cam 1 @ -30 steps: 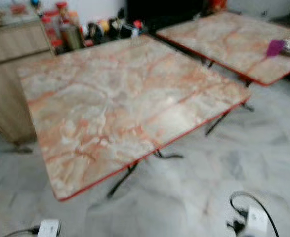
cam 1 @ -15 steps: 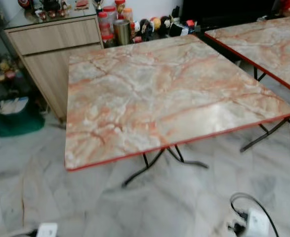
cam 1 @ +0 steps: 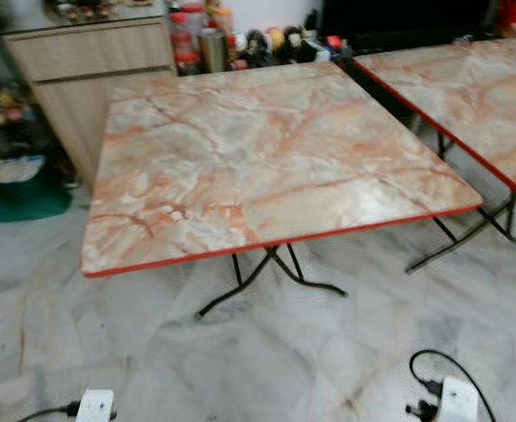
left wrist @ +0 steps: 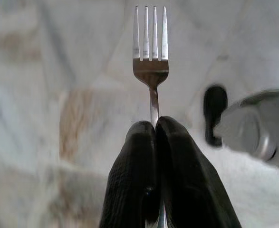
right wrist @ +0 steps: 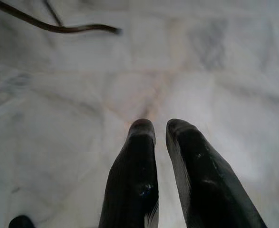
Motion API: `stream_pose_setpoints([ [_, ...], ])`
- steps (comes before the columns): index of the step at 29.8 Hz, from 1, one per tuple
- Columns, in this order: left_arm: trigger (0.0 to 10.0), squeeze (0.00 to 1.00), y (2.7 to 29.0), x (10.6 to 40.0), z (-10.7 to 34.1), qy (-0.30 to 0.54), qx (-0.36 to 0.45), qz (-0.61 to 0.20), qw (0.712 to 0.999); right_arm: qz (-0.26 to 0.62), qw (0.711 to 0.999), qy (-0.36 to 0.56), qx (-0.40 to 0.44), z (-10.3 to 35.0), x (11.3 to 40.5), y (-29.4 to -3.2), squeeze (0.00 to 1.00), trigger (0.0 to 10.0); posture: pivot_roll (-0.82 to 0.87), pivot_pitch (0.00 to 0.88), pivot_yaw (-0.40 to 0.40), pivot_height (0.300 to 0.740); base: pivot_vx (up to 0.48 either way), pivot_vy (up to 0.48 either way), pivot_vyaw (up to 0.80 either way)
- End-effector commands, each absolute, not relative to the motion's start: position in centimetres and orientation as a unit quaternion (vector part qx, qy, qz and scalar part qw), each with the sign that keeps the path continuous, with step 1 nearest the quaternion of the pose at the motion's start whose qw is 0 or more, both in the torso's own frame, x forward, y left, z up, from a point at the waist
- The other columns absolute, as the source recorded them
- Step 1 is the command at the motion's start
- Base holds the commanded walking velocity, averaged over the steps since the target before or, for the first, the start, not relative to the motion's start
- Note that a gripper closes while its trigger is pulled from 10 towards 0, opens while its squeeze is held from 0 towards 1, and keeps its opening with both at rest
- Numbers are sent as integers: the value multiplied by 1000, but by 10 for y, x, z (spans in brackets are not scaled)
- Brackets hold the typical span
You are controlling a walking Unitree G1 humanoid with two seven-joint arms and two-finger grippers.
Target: Setting the table
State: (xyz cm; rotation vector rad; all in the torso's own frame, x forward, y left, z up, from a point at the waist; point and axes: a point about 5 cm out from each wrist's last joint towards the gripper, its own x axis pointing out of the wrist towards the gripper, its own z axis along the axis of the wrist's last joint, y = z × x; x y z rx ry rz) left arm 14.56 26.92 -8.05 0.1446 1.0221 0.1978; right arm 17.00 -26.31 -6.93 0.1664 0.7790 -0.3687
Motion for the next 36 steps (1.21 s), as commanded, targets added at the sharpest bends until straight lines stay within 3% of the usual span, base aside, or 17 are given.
stream_pose_setpoints([
  [1, 10000, 0, 271, 141, -82, 499, 73, 99, 858, -179, 904, 377, 92, -71, 169, -260, 0, 10000, 60, 45, -6, 740, 0, -270, 0],
  [6, 10000, 0, 270, 143, -82, 499, 74, 98, 858, -174, 907, 376, 77, -70, 169, -261, 0, 10000, 50, 21, -2, 740, 0, -270, 0],
  [16, 10000, 0, 256, 169, -76, 483, 75, 88, 868, -176, 906, 375, 83, -70, 171, -259, 0, 10000, 62, 3, -8, 740, 0, -267, 695],
  [23, 10000, 0, 256, 174, -74, 481, 77, 85, 869, -169, 911, 369, 74, -68, 176, -257, 0, 10000, 63, 0, -11, 740, 0, -263, 0],
  [27, 10000, 0, 257, 178, -72, 478, 78, 85, 871, -161, 912, 373, 46, -67, 178, -258, 0, 10000, 64, 4, -10, 740, 60, -262, 800],
  [36, 10000, 0, 261, 170, -74, 482, 79, 88, 868, -168, 910, 372, 72, -67, 178, -257, 0, 10000, 67, 33, -17, 740, 249, -257, 89],
])
